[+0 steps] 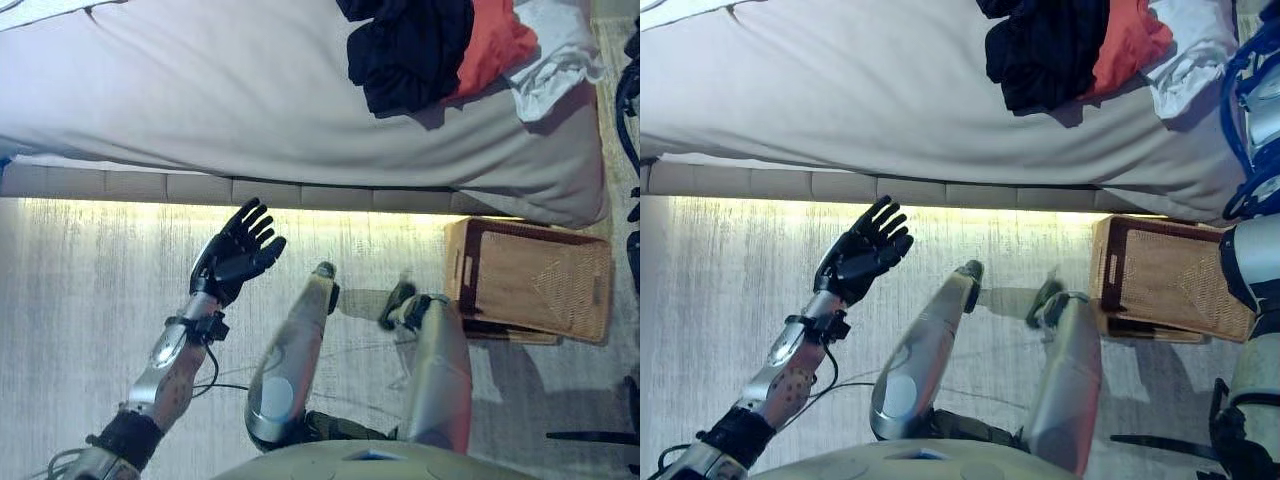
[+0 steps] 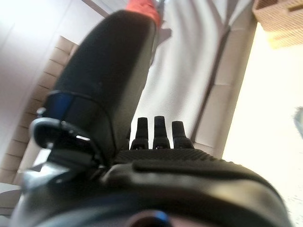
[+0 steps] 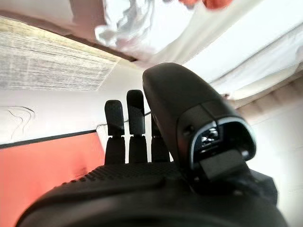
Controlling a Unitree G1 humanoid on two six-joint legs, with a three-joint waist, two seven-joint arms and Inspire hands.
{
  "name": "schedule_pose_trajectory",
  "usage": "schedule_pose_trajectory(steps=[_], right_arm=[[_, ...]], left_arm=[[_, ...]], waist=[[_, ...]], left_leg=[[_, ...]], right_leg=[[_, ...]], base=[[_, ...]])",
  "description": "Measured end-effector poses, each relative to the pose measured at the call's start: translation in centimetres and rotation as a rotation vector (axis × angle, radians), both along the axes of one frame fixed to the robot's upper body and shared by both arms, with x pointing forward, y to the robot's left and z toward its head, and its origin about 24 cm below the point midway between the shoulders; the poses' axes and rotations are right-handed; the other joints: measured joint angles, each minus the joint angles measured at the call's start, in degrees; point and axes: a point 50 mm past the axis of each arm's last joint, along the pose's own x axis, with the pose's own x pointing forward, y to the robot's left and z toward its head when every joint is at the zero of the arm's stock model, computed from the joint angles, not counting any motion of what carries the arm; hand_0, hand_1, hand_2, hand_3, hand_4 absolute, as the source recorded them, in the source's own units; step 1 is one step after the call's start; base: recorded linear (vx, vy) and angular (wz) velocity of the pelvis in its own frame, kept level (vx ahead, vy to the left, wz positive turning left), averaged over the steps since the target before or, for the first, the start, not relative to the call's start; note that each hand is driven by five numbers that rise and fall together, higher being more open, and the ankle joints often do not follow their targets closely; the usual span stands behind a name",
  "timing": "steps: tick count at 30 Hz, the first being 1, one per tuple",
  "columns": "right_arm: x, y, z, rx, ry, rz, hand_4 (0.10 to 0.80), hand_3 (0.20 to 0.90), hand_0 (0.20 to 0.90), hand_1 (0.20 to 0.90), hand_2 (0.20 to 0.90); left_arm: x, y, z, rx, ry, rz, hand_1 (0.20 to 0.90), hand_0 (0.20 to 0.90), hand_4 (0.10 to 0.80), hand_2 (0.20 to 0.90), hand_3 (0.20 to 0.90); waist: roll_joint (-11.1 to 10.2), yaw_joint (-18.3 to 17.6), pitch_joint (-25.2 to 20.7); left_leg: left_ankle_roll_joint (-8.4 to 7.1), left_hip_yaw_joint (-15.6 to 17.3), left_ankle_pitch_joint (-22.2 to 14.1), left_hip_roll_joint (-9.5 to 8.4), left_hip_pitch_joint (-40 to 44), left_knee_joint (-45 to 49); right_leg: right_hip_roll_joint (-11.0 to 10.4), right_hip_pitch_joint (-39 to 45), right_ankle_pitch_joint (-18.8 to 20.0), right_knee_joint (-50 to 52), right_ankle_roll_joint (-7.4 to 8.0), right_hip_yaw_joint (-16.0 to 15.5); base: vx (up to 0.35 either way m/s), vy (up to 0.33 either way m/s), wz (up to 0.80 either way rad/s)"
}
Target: Pick up the clothes from the bed and place them into the basket
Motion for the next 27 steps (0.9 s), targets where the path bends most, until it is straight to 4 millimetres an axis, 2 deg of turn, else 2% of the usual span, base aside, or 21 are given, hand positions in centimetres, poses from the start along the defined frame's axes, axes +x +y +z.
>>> schedule_pose_trajectory(steps=[2, 4, 5, 9, 11, 13, 15, 17, 19, 21, 24, 25, 27], right_arm=[[-0.4, -0.8, -0.5, 0.01, 0.026, -0.022, 0.1, 0.2, 0.3, 0.3, 0.3], [-0.6, -1.3, -0.9, 0.021, 0.05, -0.022, 0.745, 0.845, 0.853, 0.853, 0.853], [-0.6, -1.3, -1.0, 0.026, 0.056, -0.019, 0.8, 0.9, 0.9, 0.9, 0.9], [-0.8, -1.8, -1.4, 0.081, 0.053, 0.001, 0.8, 0.9, 0.9, 0.9, 0.9], [-0.6, -1.9, -3.1, 0.134, 0.07, 0.028, 0.8, 0.9, 0.9, 0.9, 0.9], [-0.1, -1.7, -6.0, 0.253, 0.075, 0.076, 0.8, 0.9, 0.9, 0.9, 0.9], [0.3, -1.1, -9.3, 0.352, 0.096, 0.122, 0.8, 0.9, 0.9, 0.9, 0.9], [0.8, 0.6, -12.7, 0.424, 0.117, 0.207, 0.8, 0.9, 0.9, 0.9, 0.9], [0.2, 1.9, -16.4, 0.503, 0.097, 0.293, 0.8, 0.9, 0.9, 0.9, 0.9], [-0.9, 3.7, -20.3, 0.565, 0.096, 0.337, 0.8, 0.9, 0.9, 0.9, 0.9], [-4.0, 8.9, -28.7, 0.734, 0.181, 0.42, 0.8, 0.9, 0.9, 0.9, 0.9], [-5.6, 10.6, -31.8, 0.802, 0.238, 0.439, 0.8, 0.9, 0.9, 0.9, 0.9], [-8.9, 12.3, -36.1, 0.877, 0.378, 0.44, 0.8, 0.9, 0.9, 0.9, 0.9]], left_arm=[[0.2, -0.4, 0.0, 0.001, -0.003, -0.009, 0.9, 0.9, 0.8, 0.9, 0.9], [0.5, -1.0, 0.2, 0.007, -0.011, -0.022, 0.9, 0.9, 0.8, 0.9, 0.9], [0.4, -1.0, 0.1, 0.013, -0.008, -0.024, 0.9, 0.9, 0.8, 0.9, 0.9], [1.5, -1.0, 0.6, 0.044, -0.028, -0.013, 0.9, 0.9, 0.8, 0.9, 0.9], [1.7, -0.5, 0.4, 0.101, -0.014, 0.037, 0.9, 0.9, 0.8, 0.9, 0.9], [1.5, 0.5, -0.5, 0.177, 0.042, 0.123, 0.9, 0.9, 0.8, 0.9, 0.9], [1.4, 1.6, -2.2, 0.251, 0.147, 0.193, 0.9, 0.9, 0.8, 0.9, 0.9], [0.2, 3.0, -4.2, 0.32, 0.275, 0.261, 0.9, 0.9, 0.8, 0.9, 0.9], [-0.8, 3.4, -5.2, 0.354, 0.338, 0.286, 0.9, 0.9, 0.8, 0.9, 0.9], [-1.4, 3.3, -6.0, 0.365, 0.378, 0.297, 0.9, 0.9, 0.8, 0.9, 0.9], [-2.7, 2.5, -8.3, 0.396, 0.48, 0.306, 0.9, 0.9, 0.8, 0.9, 0.9], [-3.4, 2.3, -9.6, 0.415, 0.536, 0.31, 0.9, 0.9, 0.8, 0.9, 0.9], [-4.1, 1.7, -11.3, 0.442, 0.614, 0.306, 0.9, 0.9, 0.8, 0.9, 0.9]], waist=[[-0.14, -0.4, -0.02], [-0.24, -0.53, -0.04], [-0.25, -0.67, -0.05], [-0.77, -1.23, -0.24], [-1.51, -1.39, -0.8], [-3.24, -1.5, -2.35], [-4.31, -2.17, -3.08], [-5.74, -3.25, -5.89], [-6.11, -4.12, -7.35], [-6.25, -5.19, -9.22], [-6.32, -8.63, -14.48], [-6.23, -10.1, -16.7], [-5.85, -12.31, -18.96]], left_leg=[[-0.77, 0.04, 0.5, 0.37, 2.01, -1.26], [-1.23, 0.36, 1.46, 0.67, 4.9, -2.68], [-1.23, 0.47, 1.46, 0.74, 5.93, -3.16], [-1.55, 0.64, 1.71, 0.93, 8.33, -5.04], [-1.4, 0.98, 2.12, 0.92, 10.45, -7.49], [-1.47, 0.97, 3.07, 0.99, 11.73, -10.23], [-1.75, 0.85, 4.79, 1.22, 15.07, -14.72], [-1.91, 1.74, 5.97, 2.14, 16.98, -19.65], [-2.09, 2.12, 8.3, 2.66, 20.66, -24.95], [-2.14, 2.73, 9.16, 3.09, 23.52, -28.53], [-1.84, 4.22, 9.95, 3.58, 28.23, -33.82], [-1.81, 5.12, 9.98, 3.94, 29.57, -35.58], [-2.01, 6.49, 10.58, 4.3, 31.97, -38.33]], right_leg=[[-0.02, 2.03, 0.0, -1.09, 0.01, -0.32], [0.28, 4.54, 0.77, -2.76, -0.49, -0.14], [0.46, 5.62, 0.77, -3.2, -0.49, -0.2], [0.77, 7.73, 1.2, -5.07, -0.39, -0.17], [0.8, 9.37, 1.32, -6.74, -0.19, 0.04], [1.05, 10.3, 1.6, -8.86, 0.14, 0.01], [1.68, 13.37, 3.03, -12.79, 0.36, -0.48], [2.8, 14.58, 4.33, -17.33, 0.75, -0.18], [3.77, 17.84, 6.74, -22.21, 1.27, -0.29], [4.64, 20.34, 7.95, -26.1, 1.53, 0.13], [5.54, 24.39, 9.65, -31.61, 2.46, 1.42], [6.14, 25.75, 10.65, -33.98, 2.84, 2.11], [6.87, 28.53, 12.29, -38.48, 3.28, 3.15]], base=[[0.122, 0.0, -0.02], [0.035, 0.008, -0.15], [-0.004, 0.028, -0.17], [-0.007, 0.023, -0.04], [0.017, -0.001, -0.05], [0.0, 0.0, 0.0], [0.074, 0.017, 0.0], [0.122, 0.021, -0.15], [0.126, 0.032, -0.19], [0.062, 0.026, -0.2], [0.023, 0.018, -0.29], [0.001, 0.005, -0.41], [-0.012, -0.012, -0.38]])
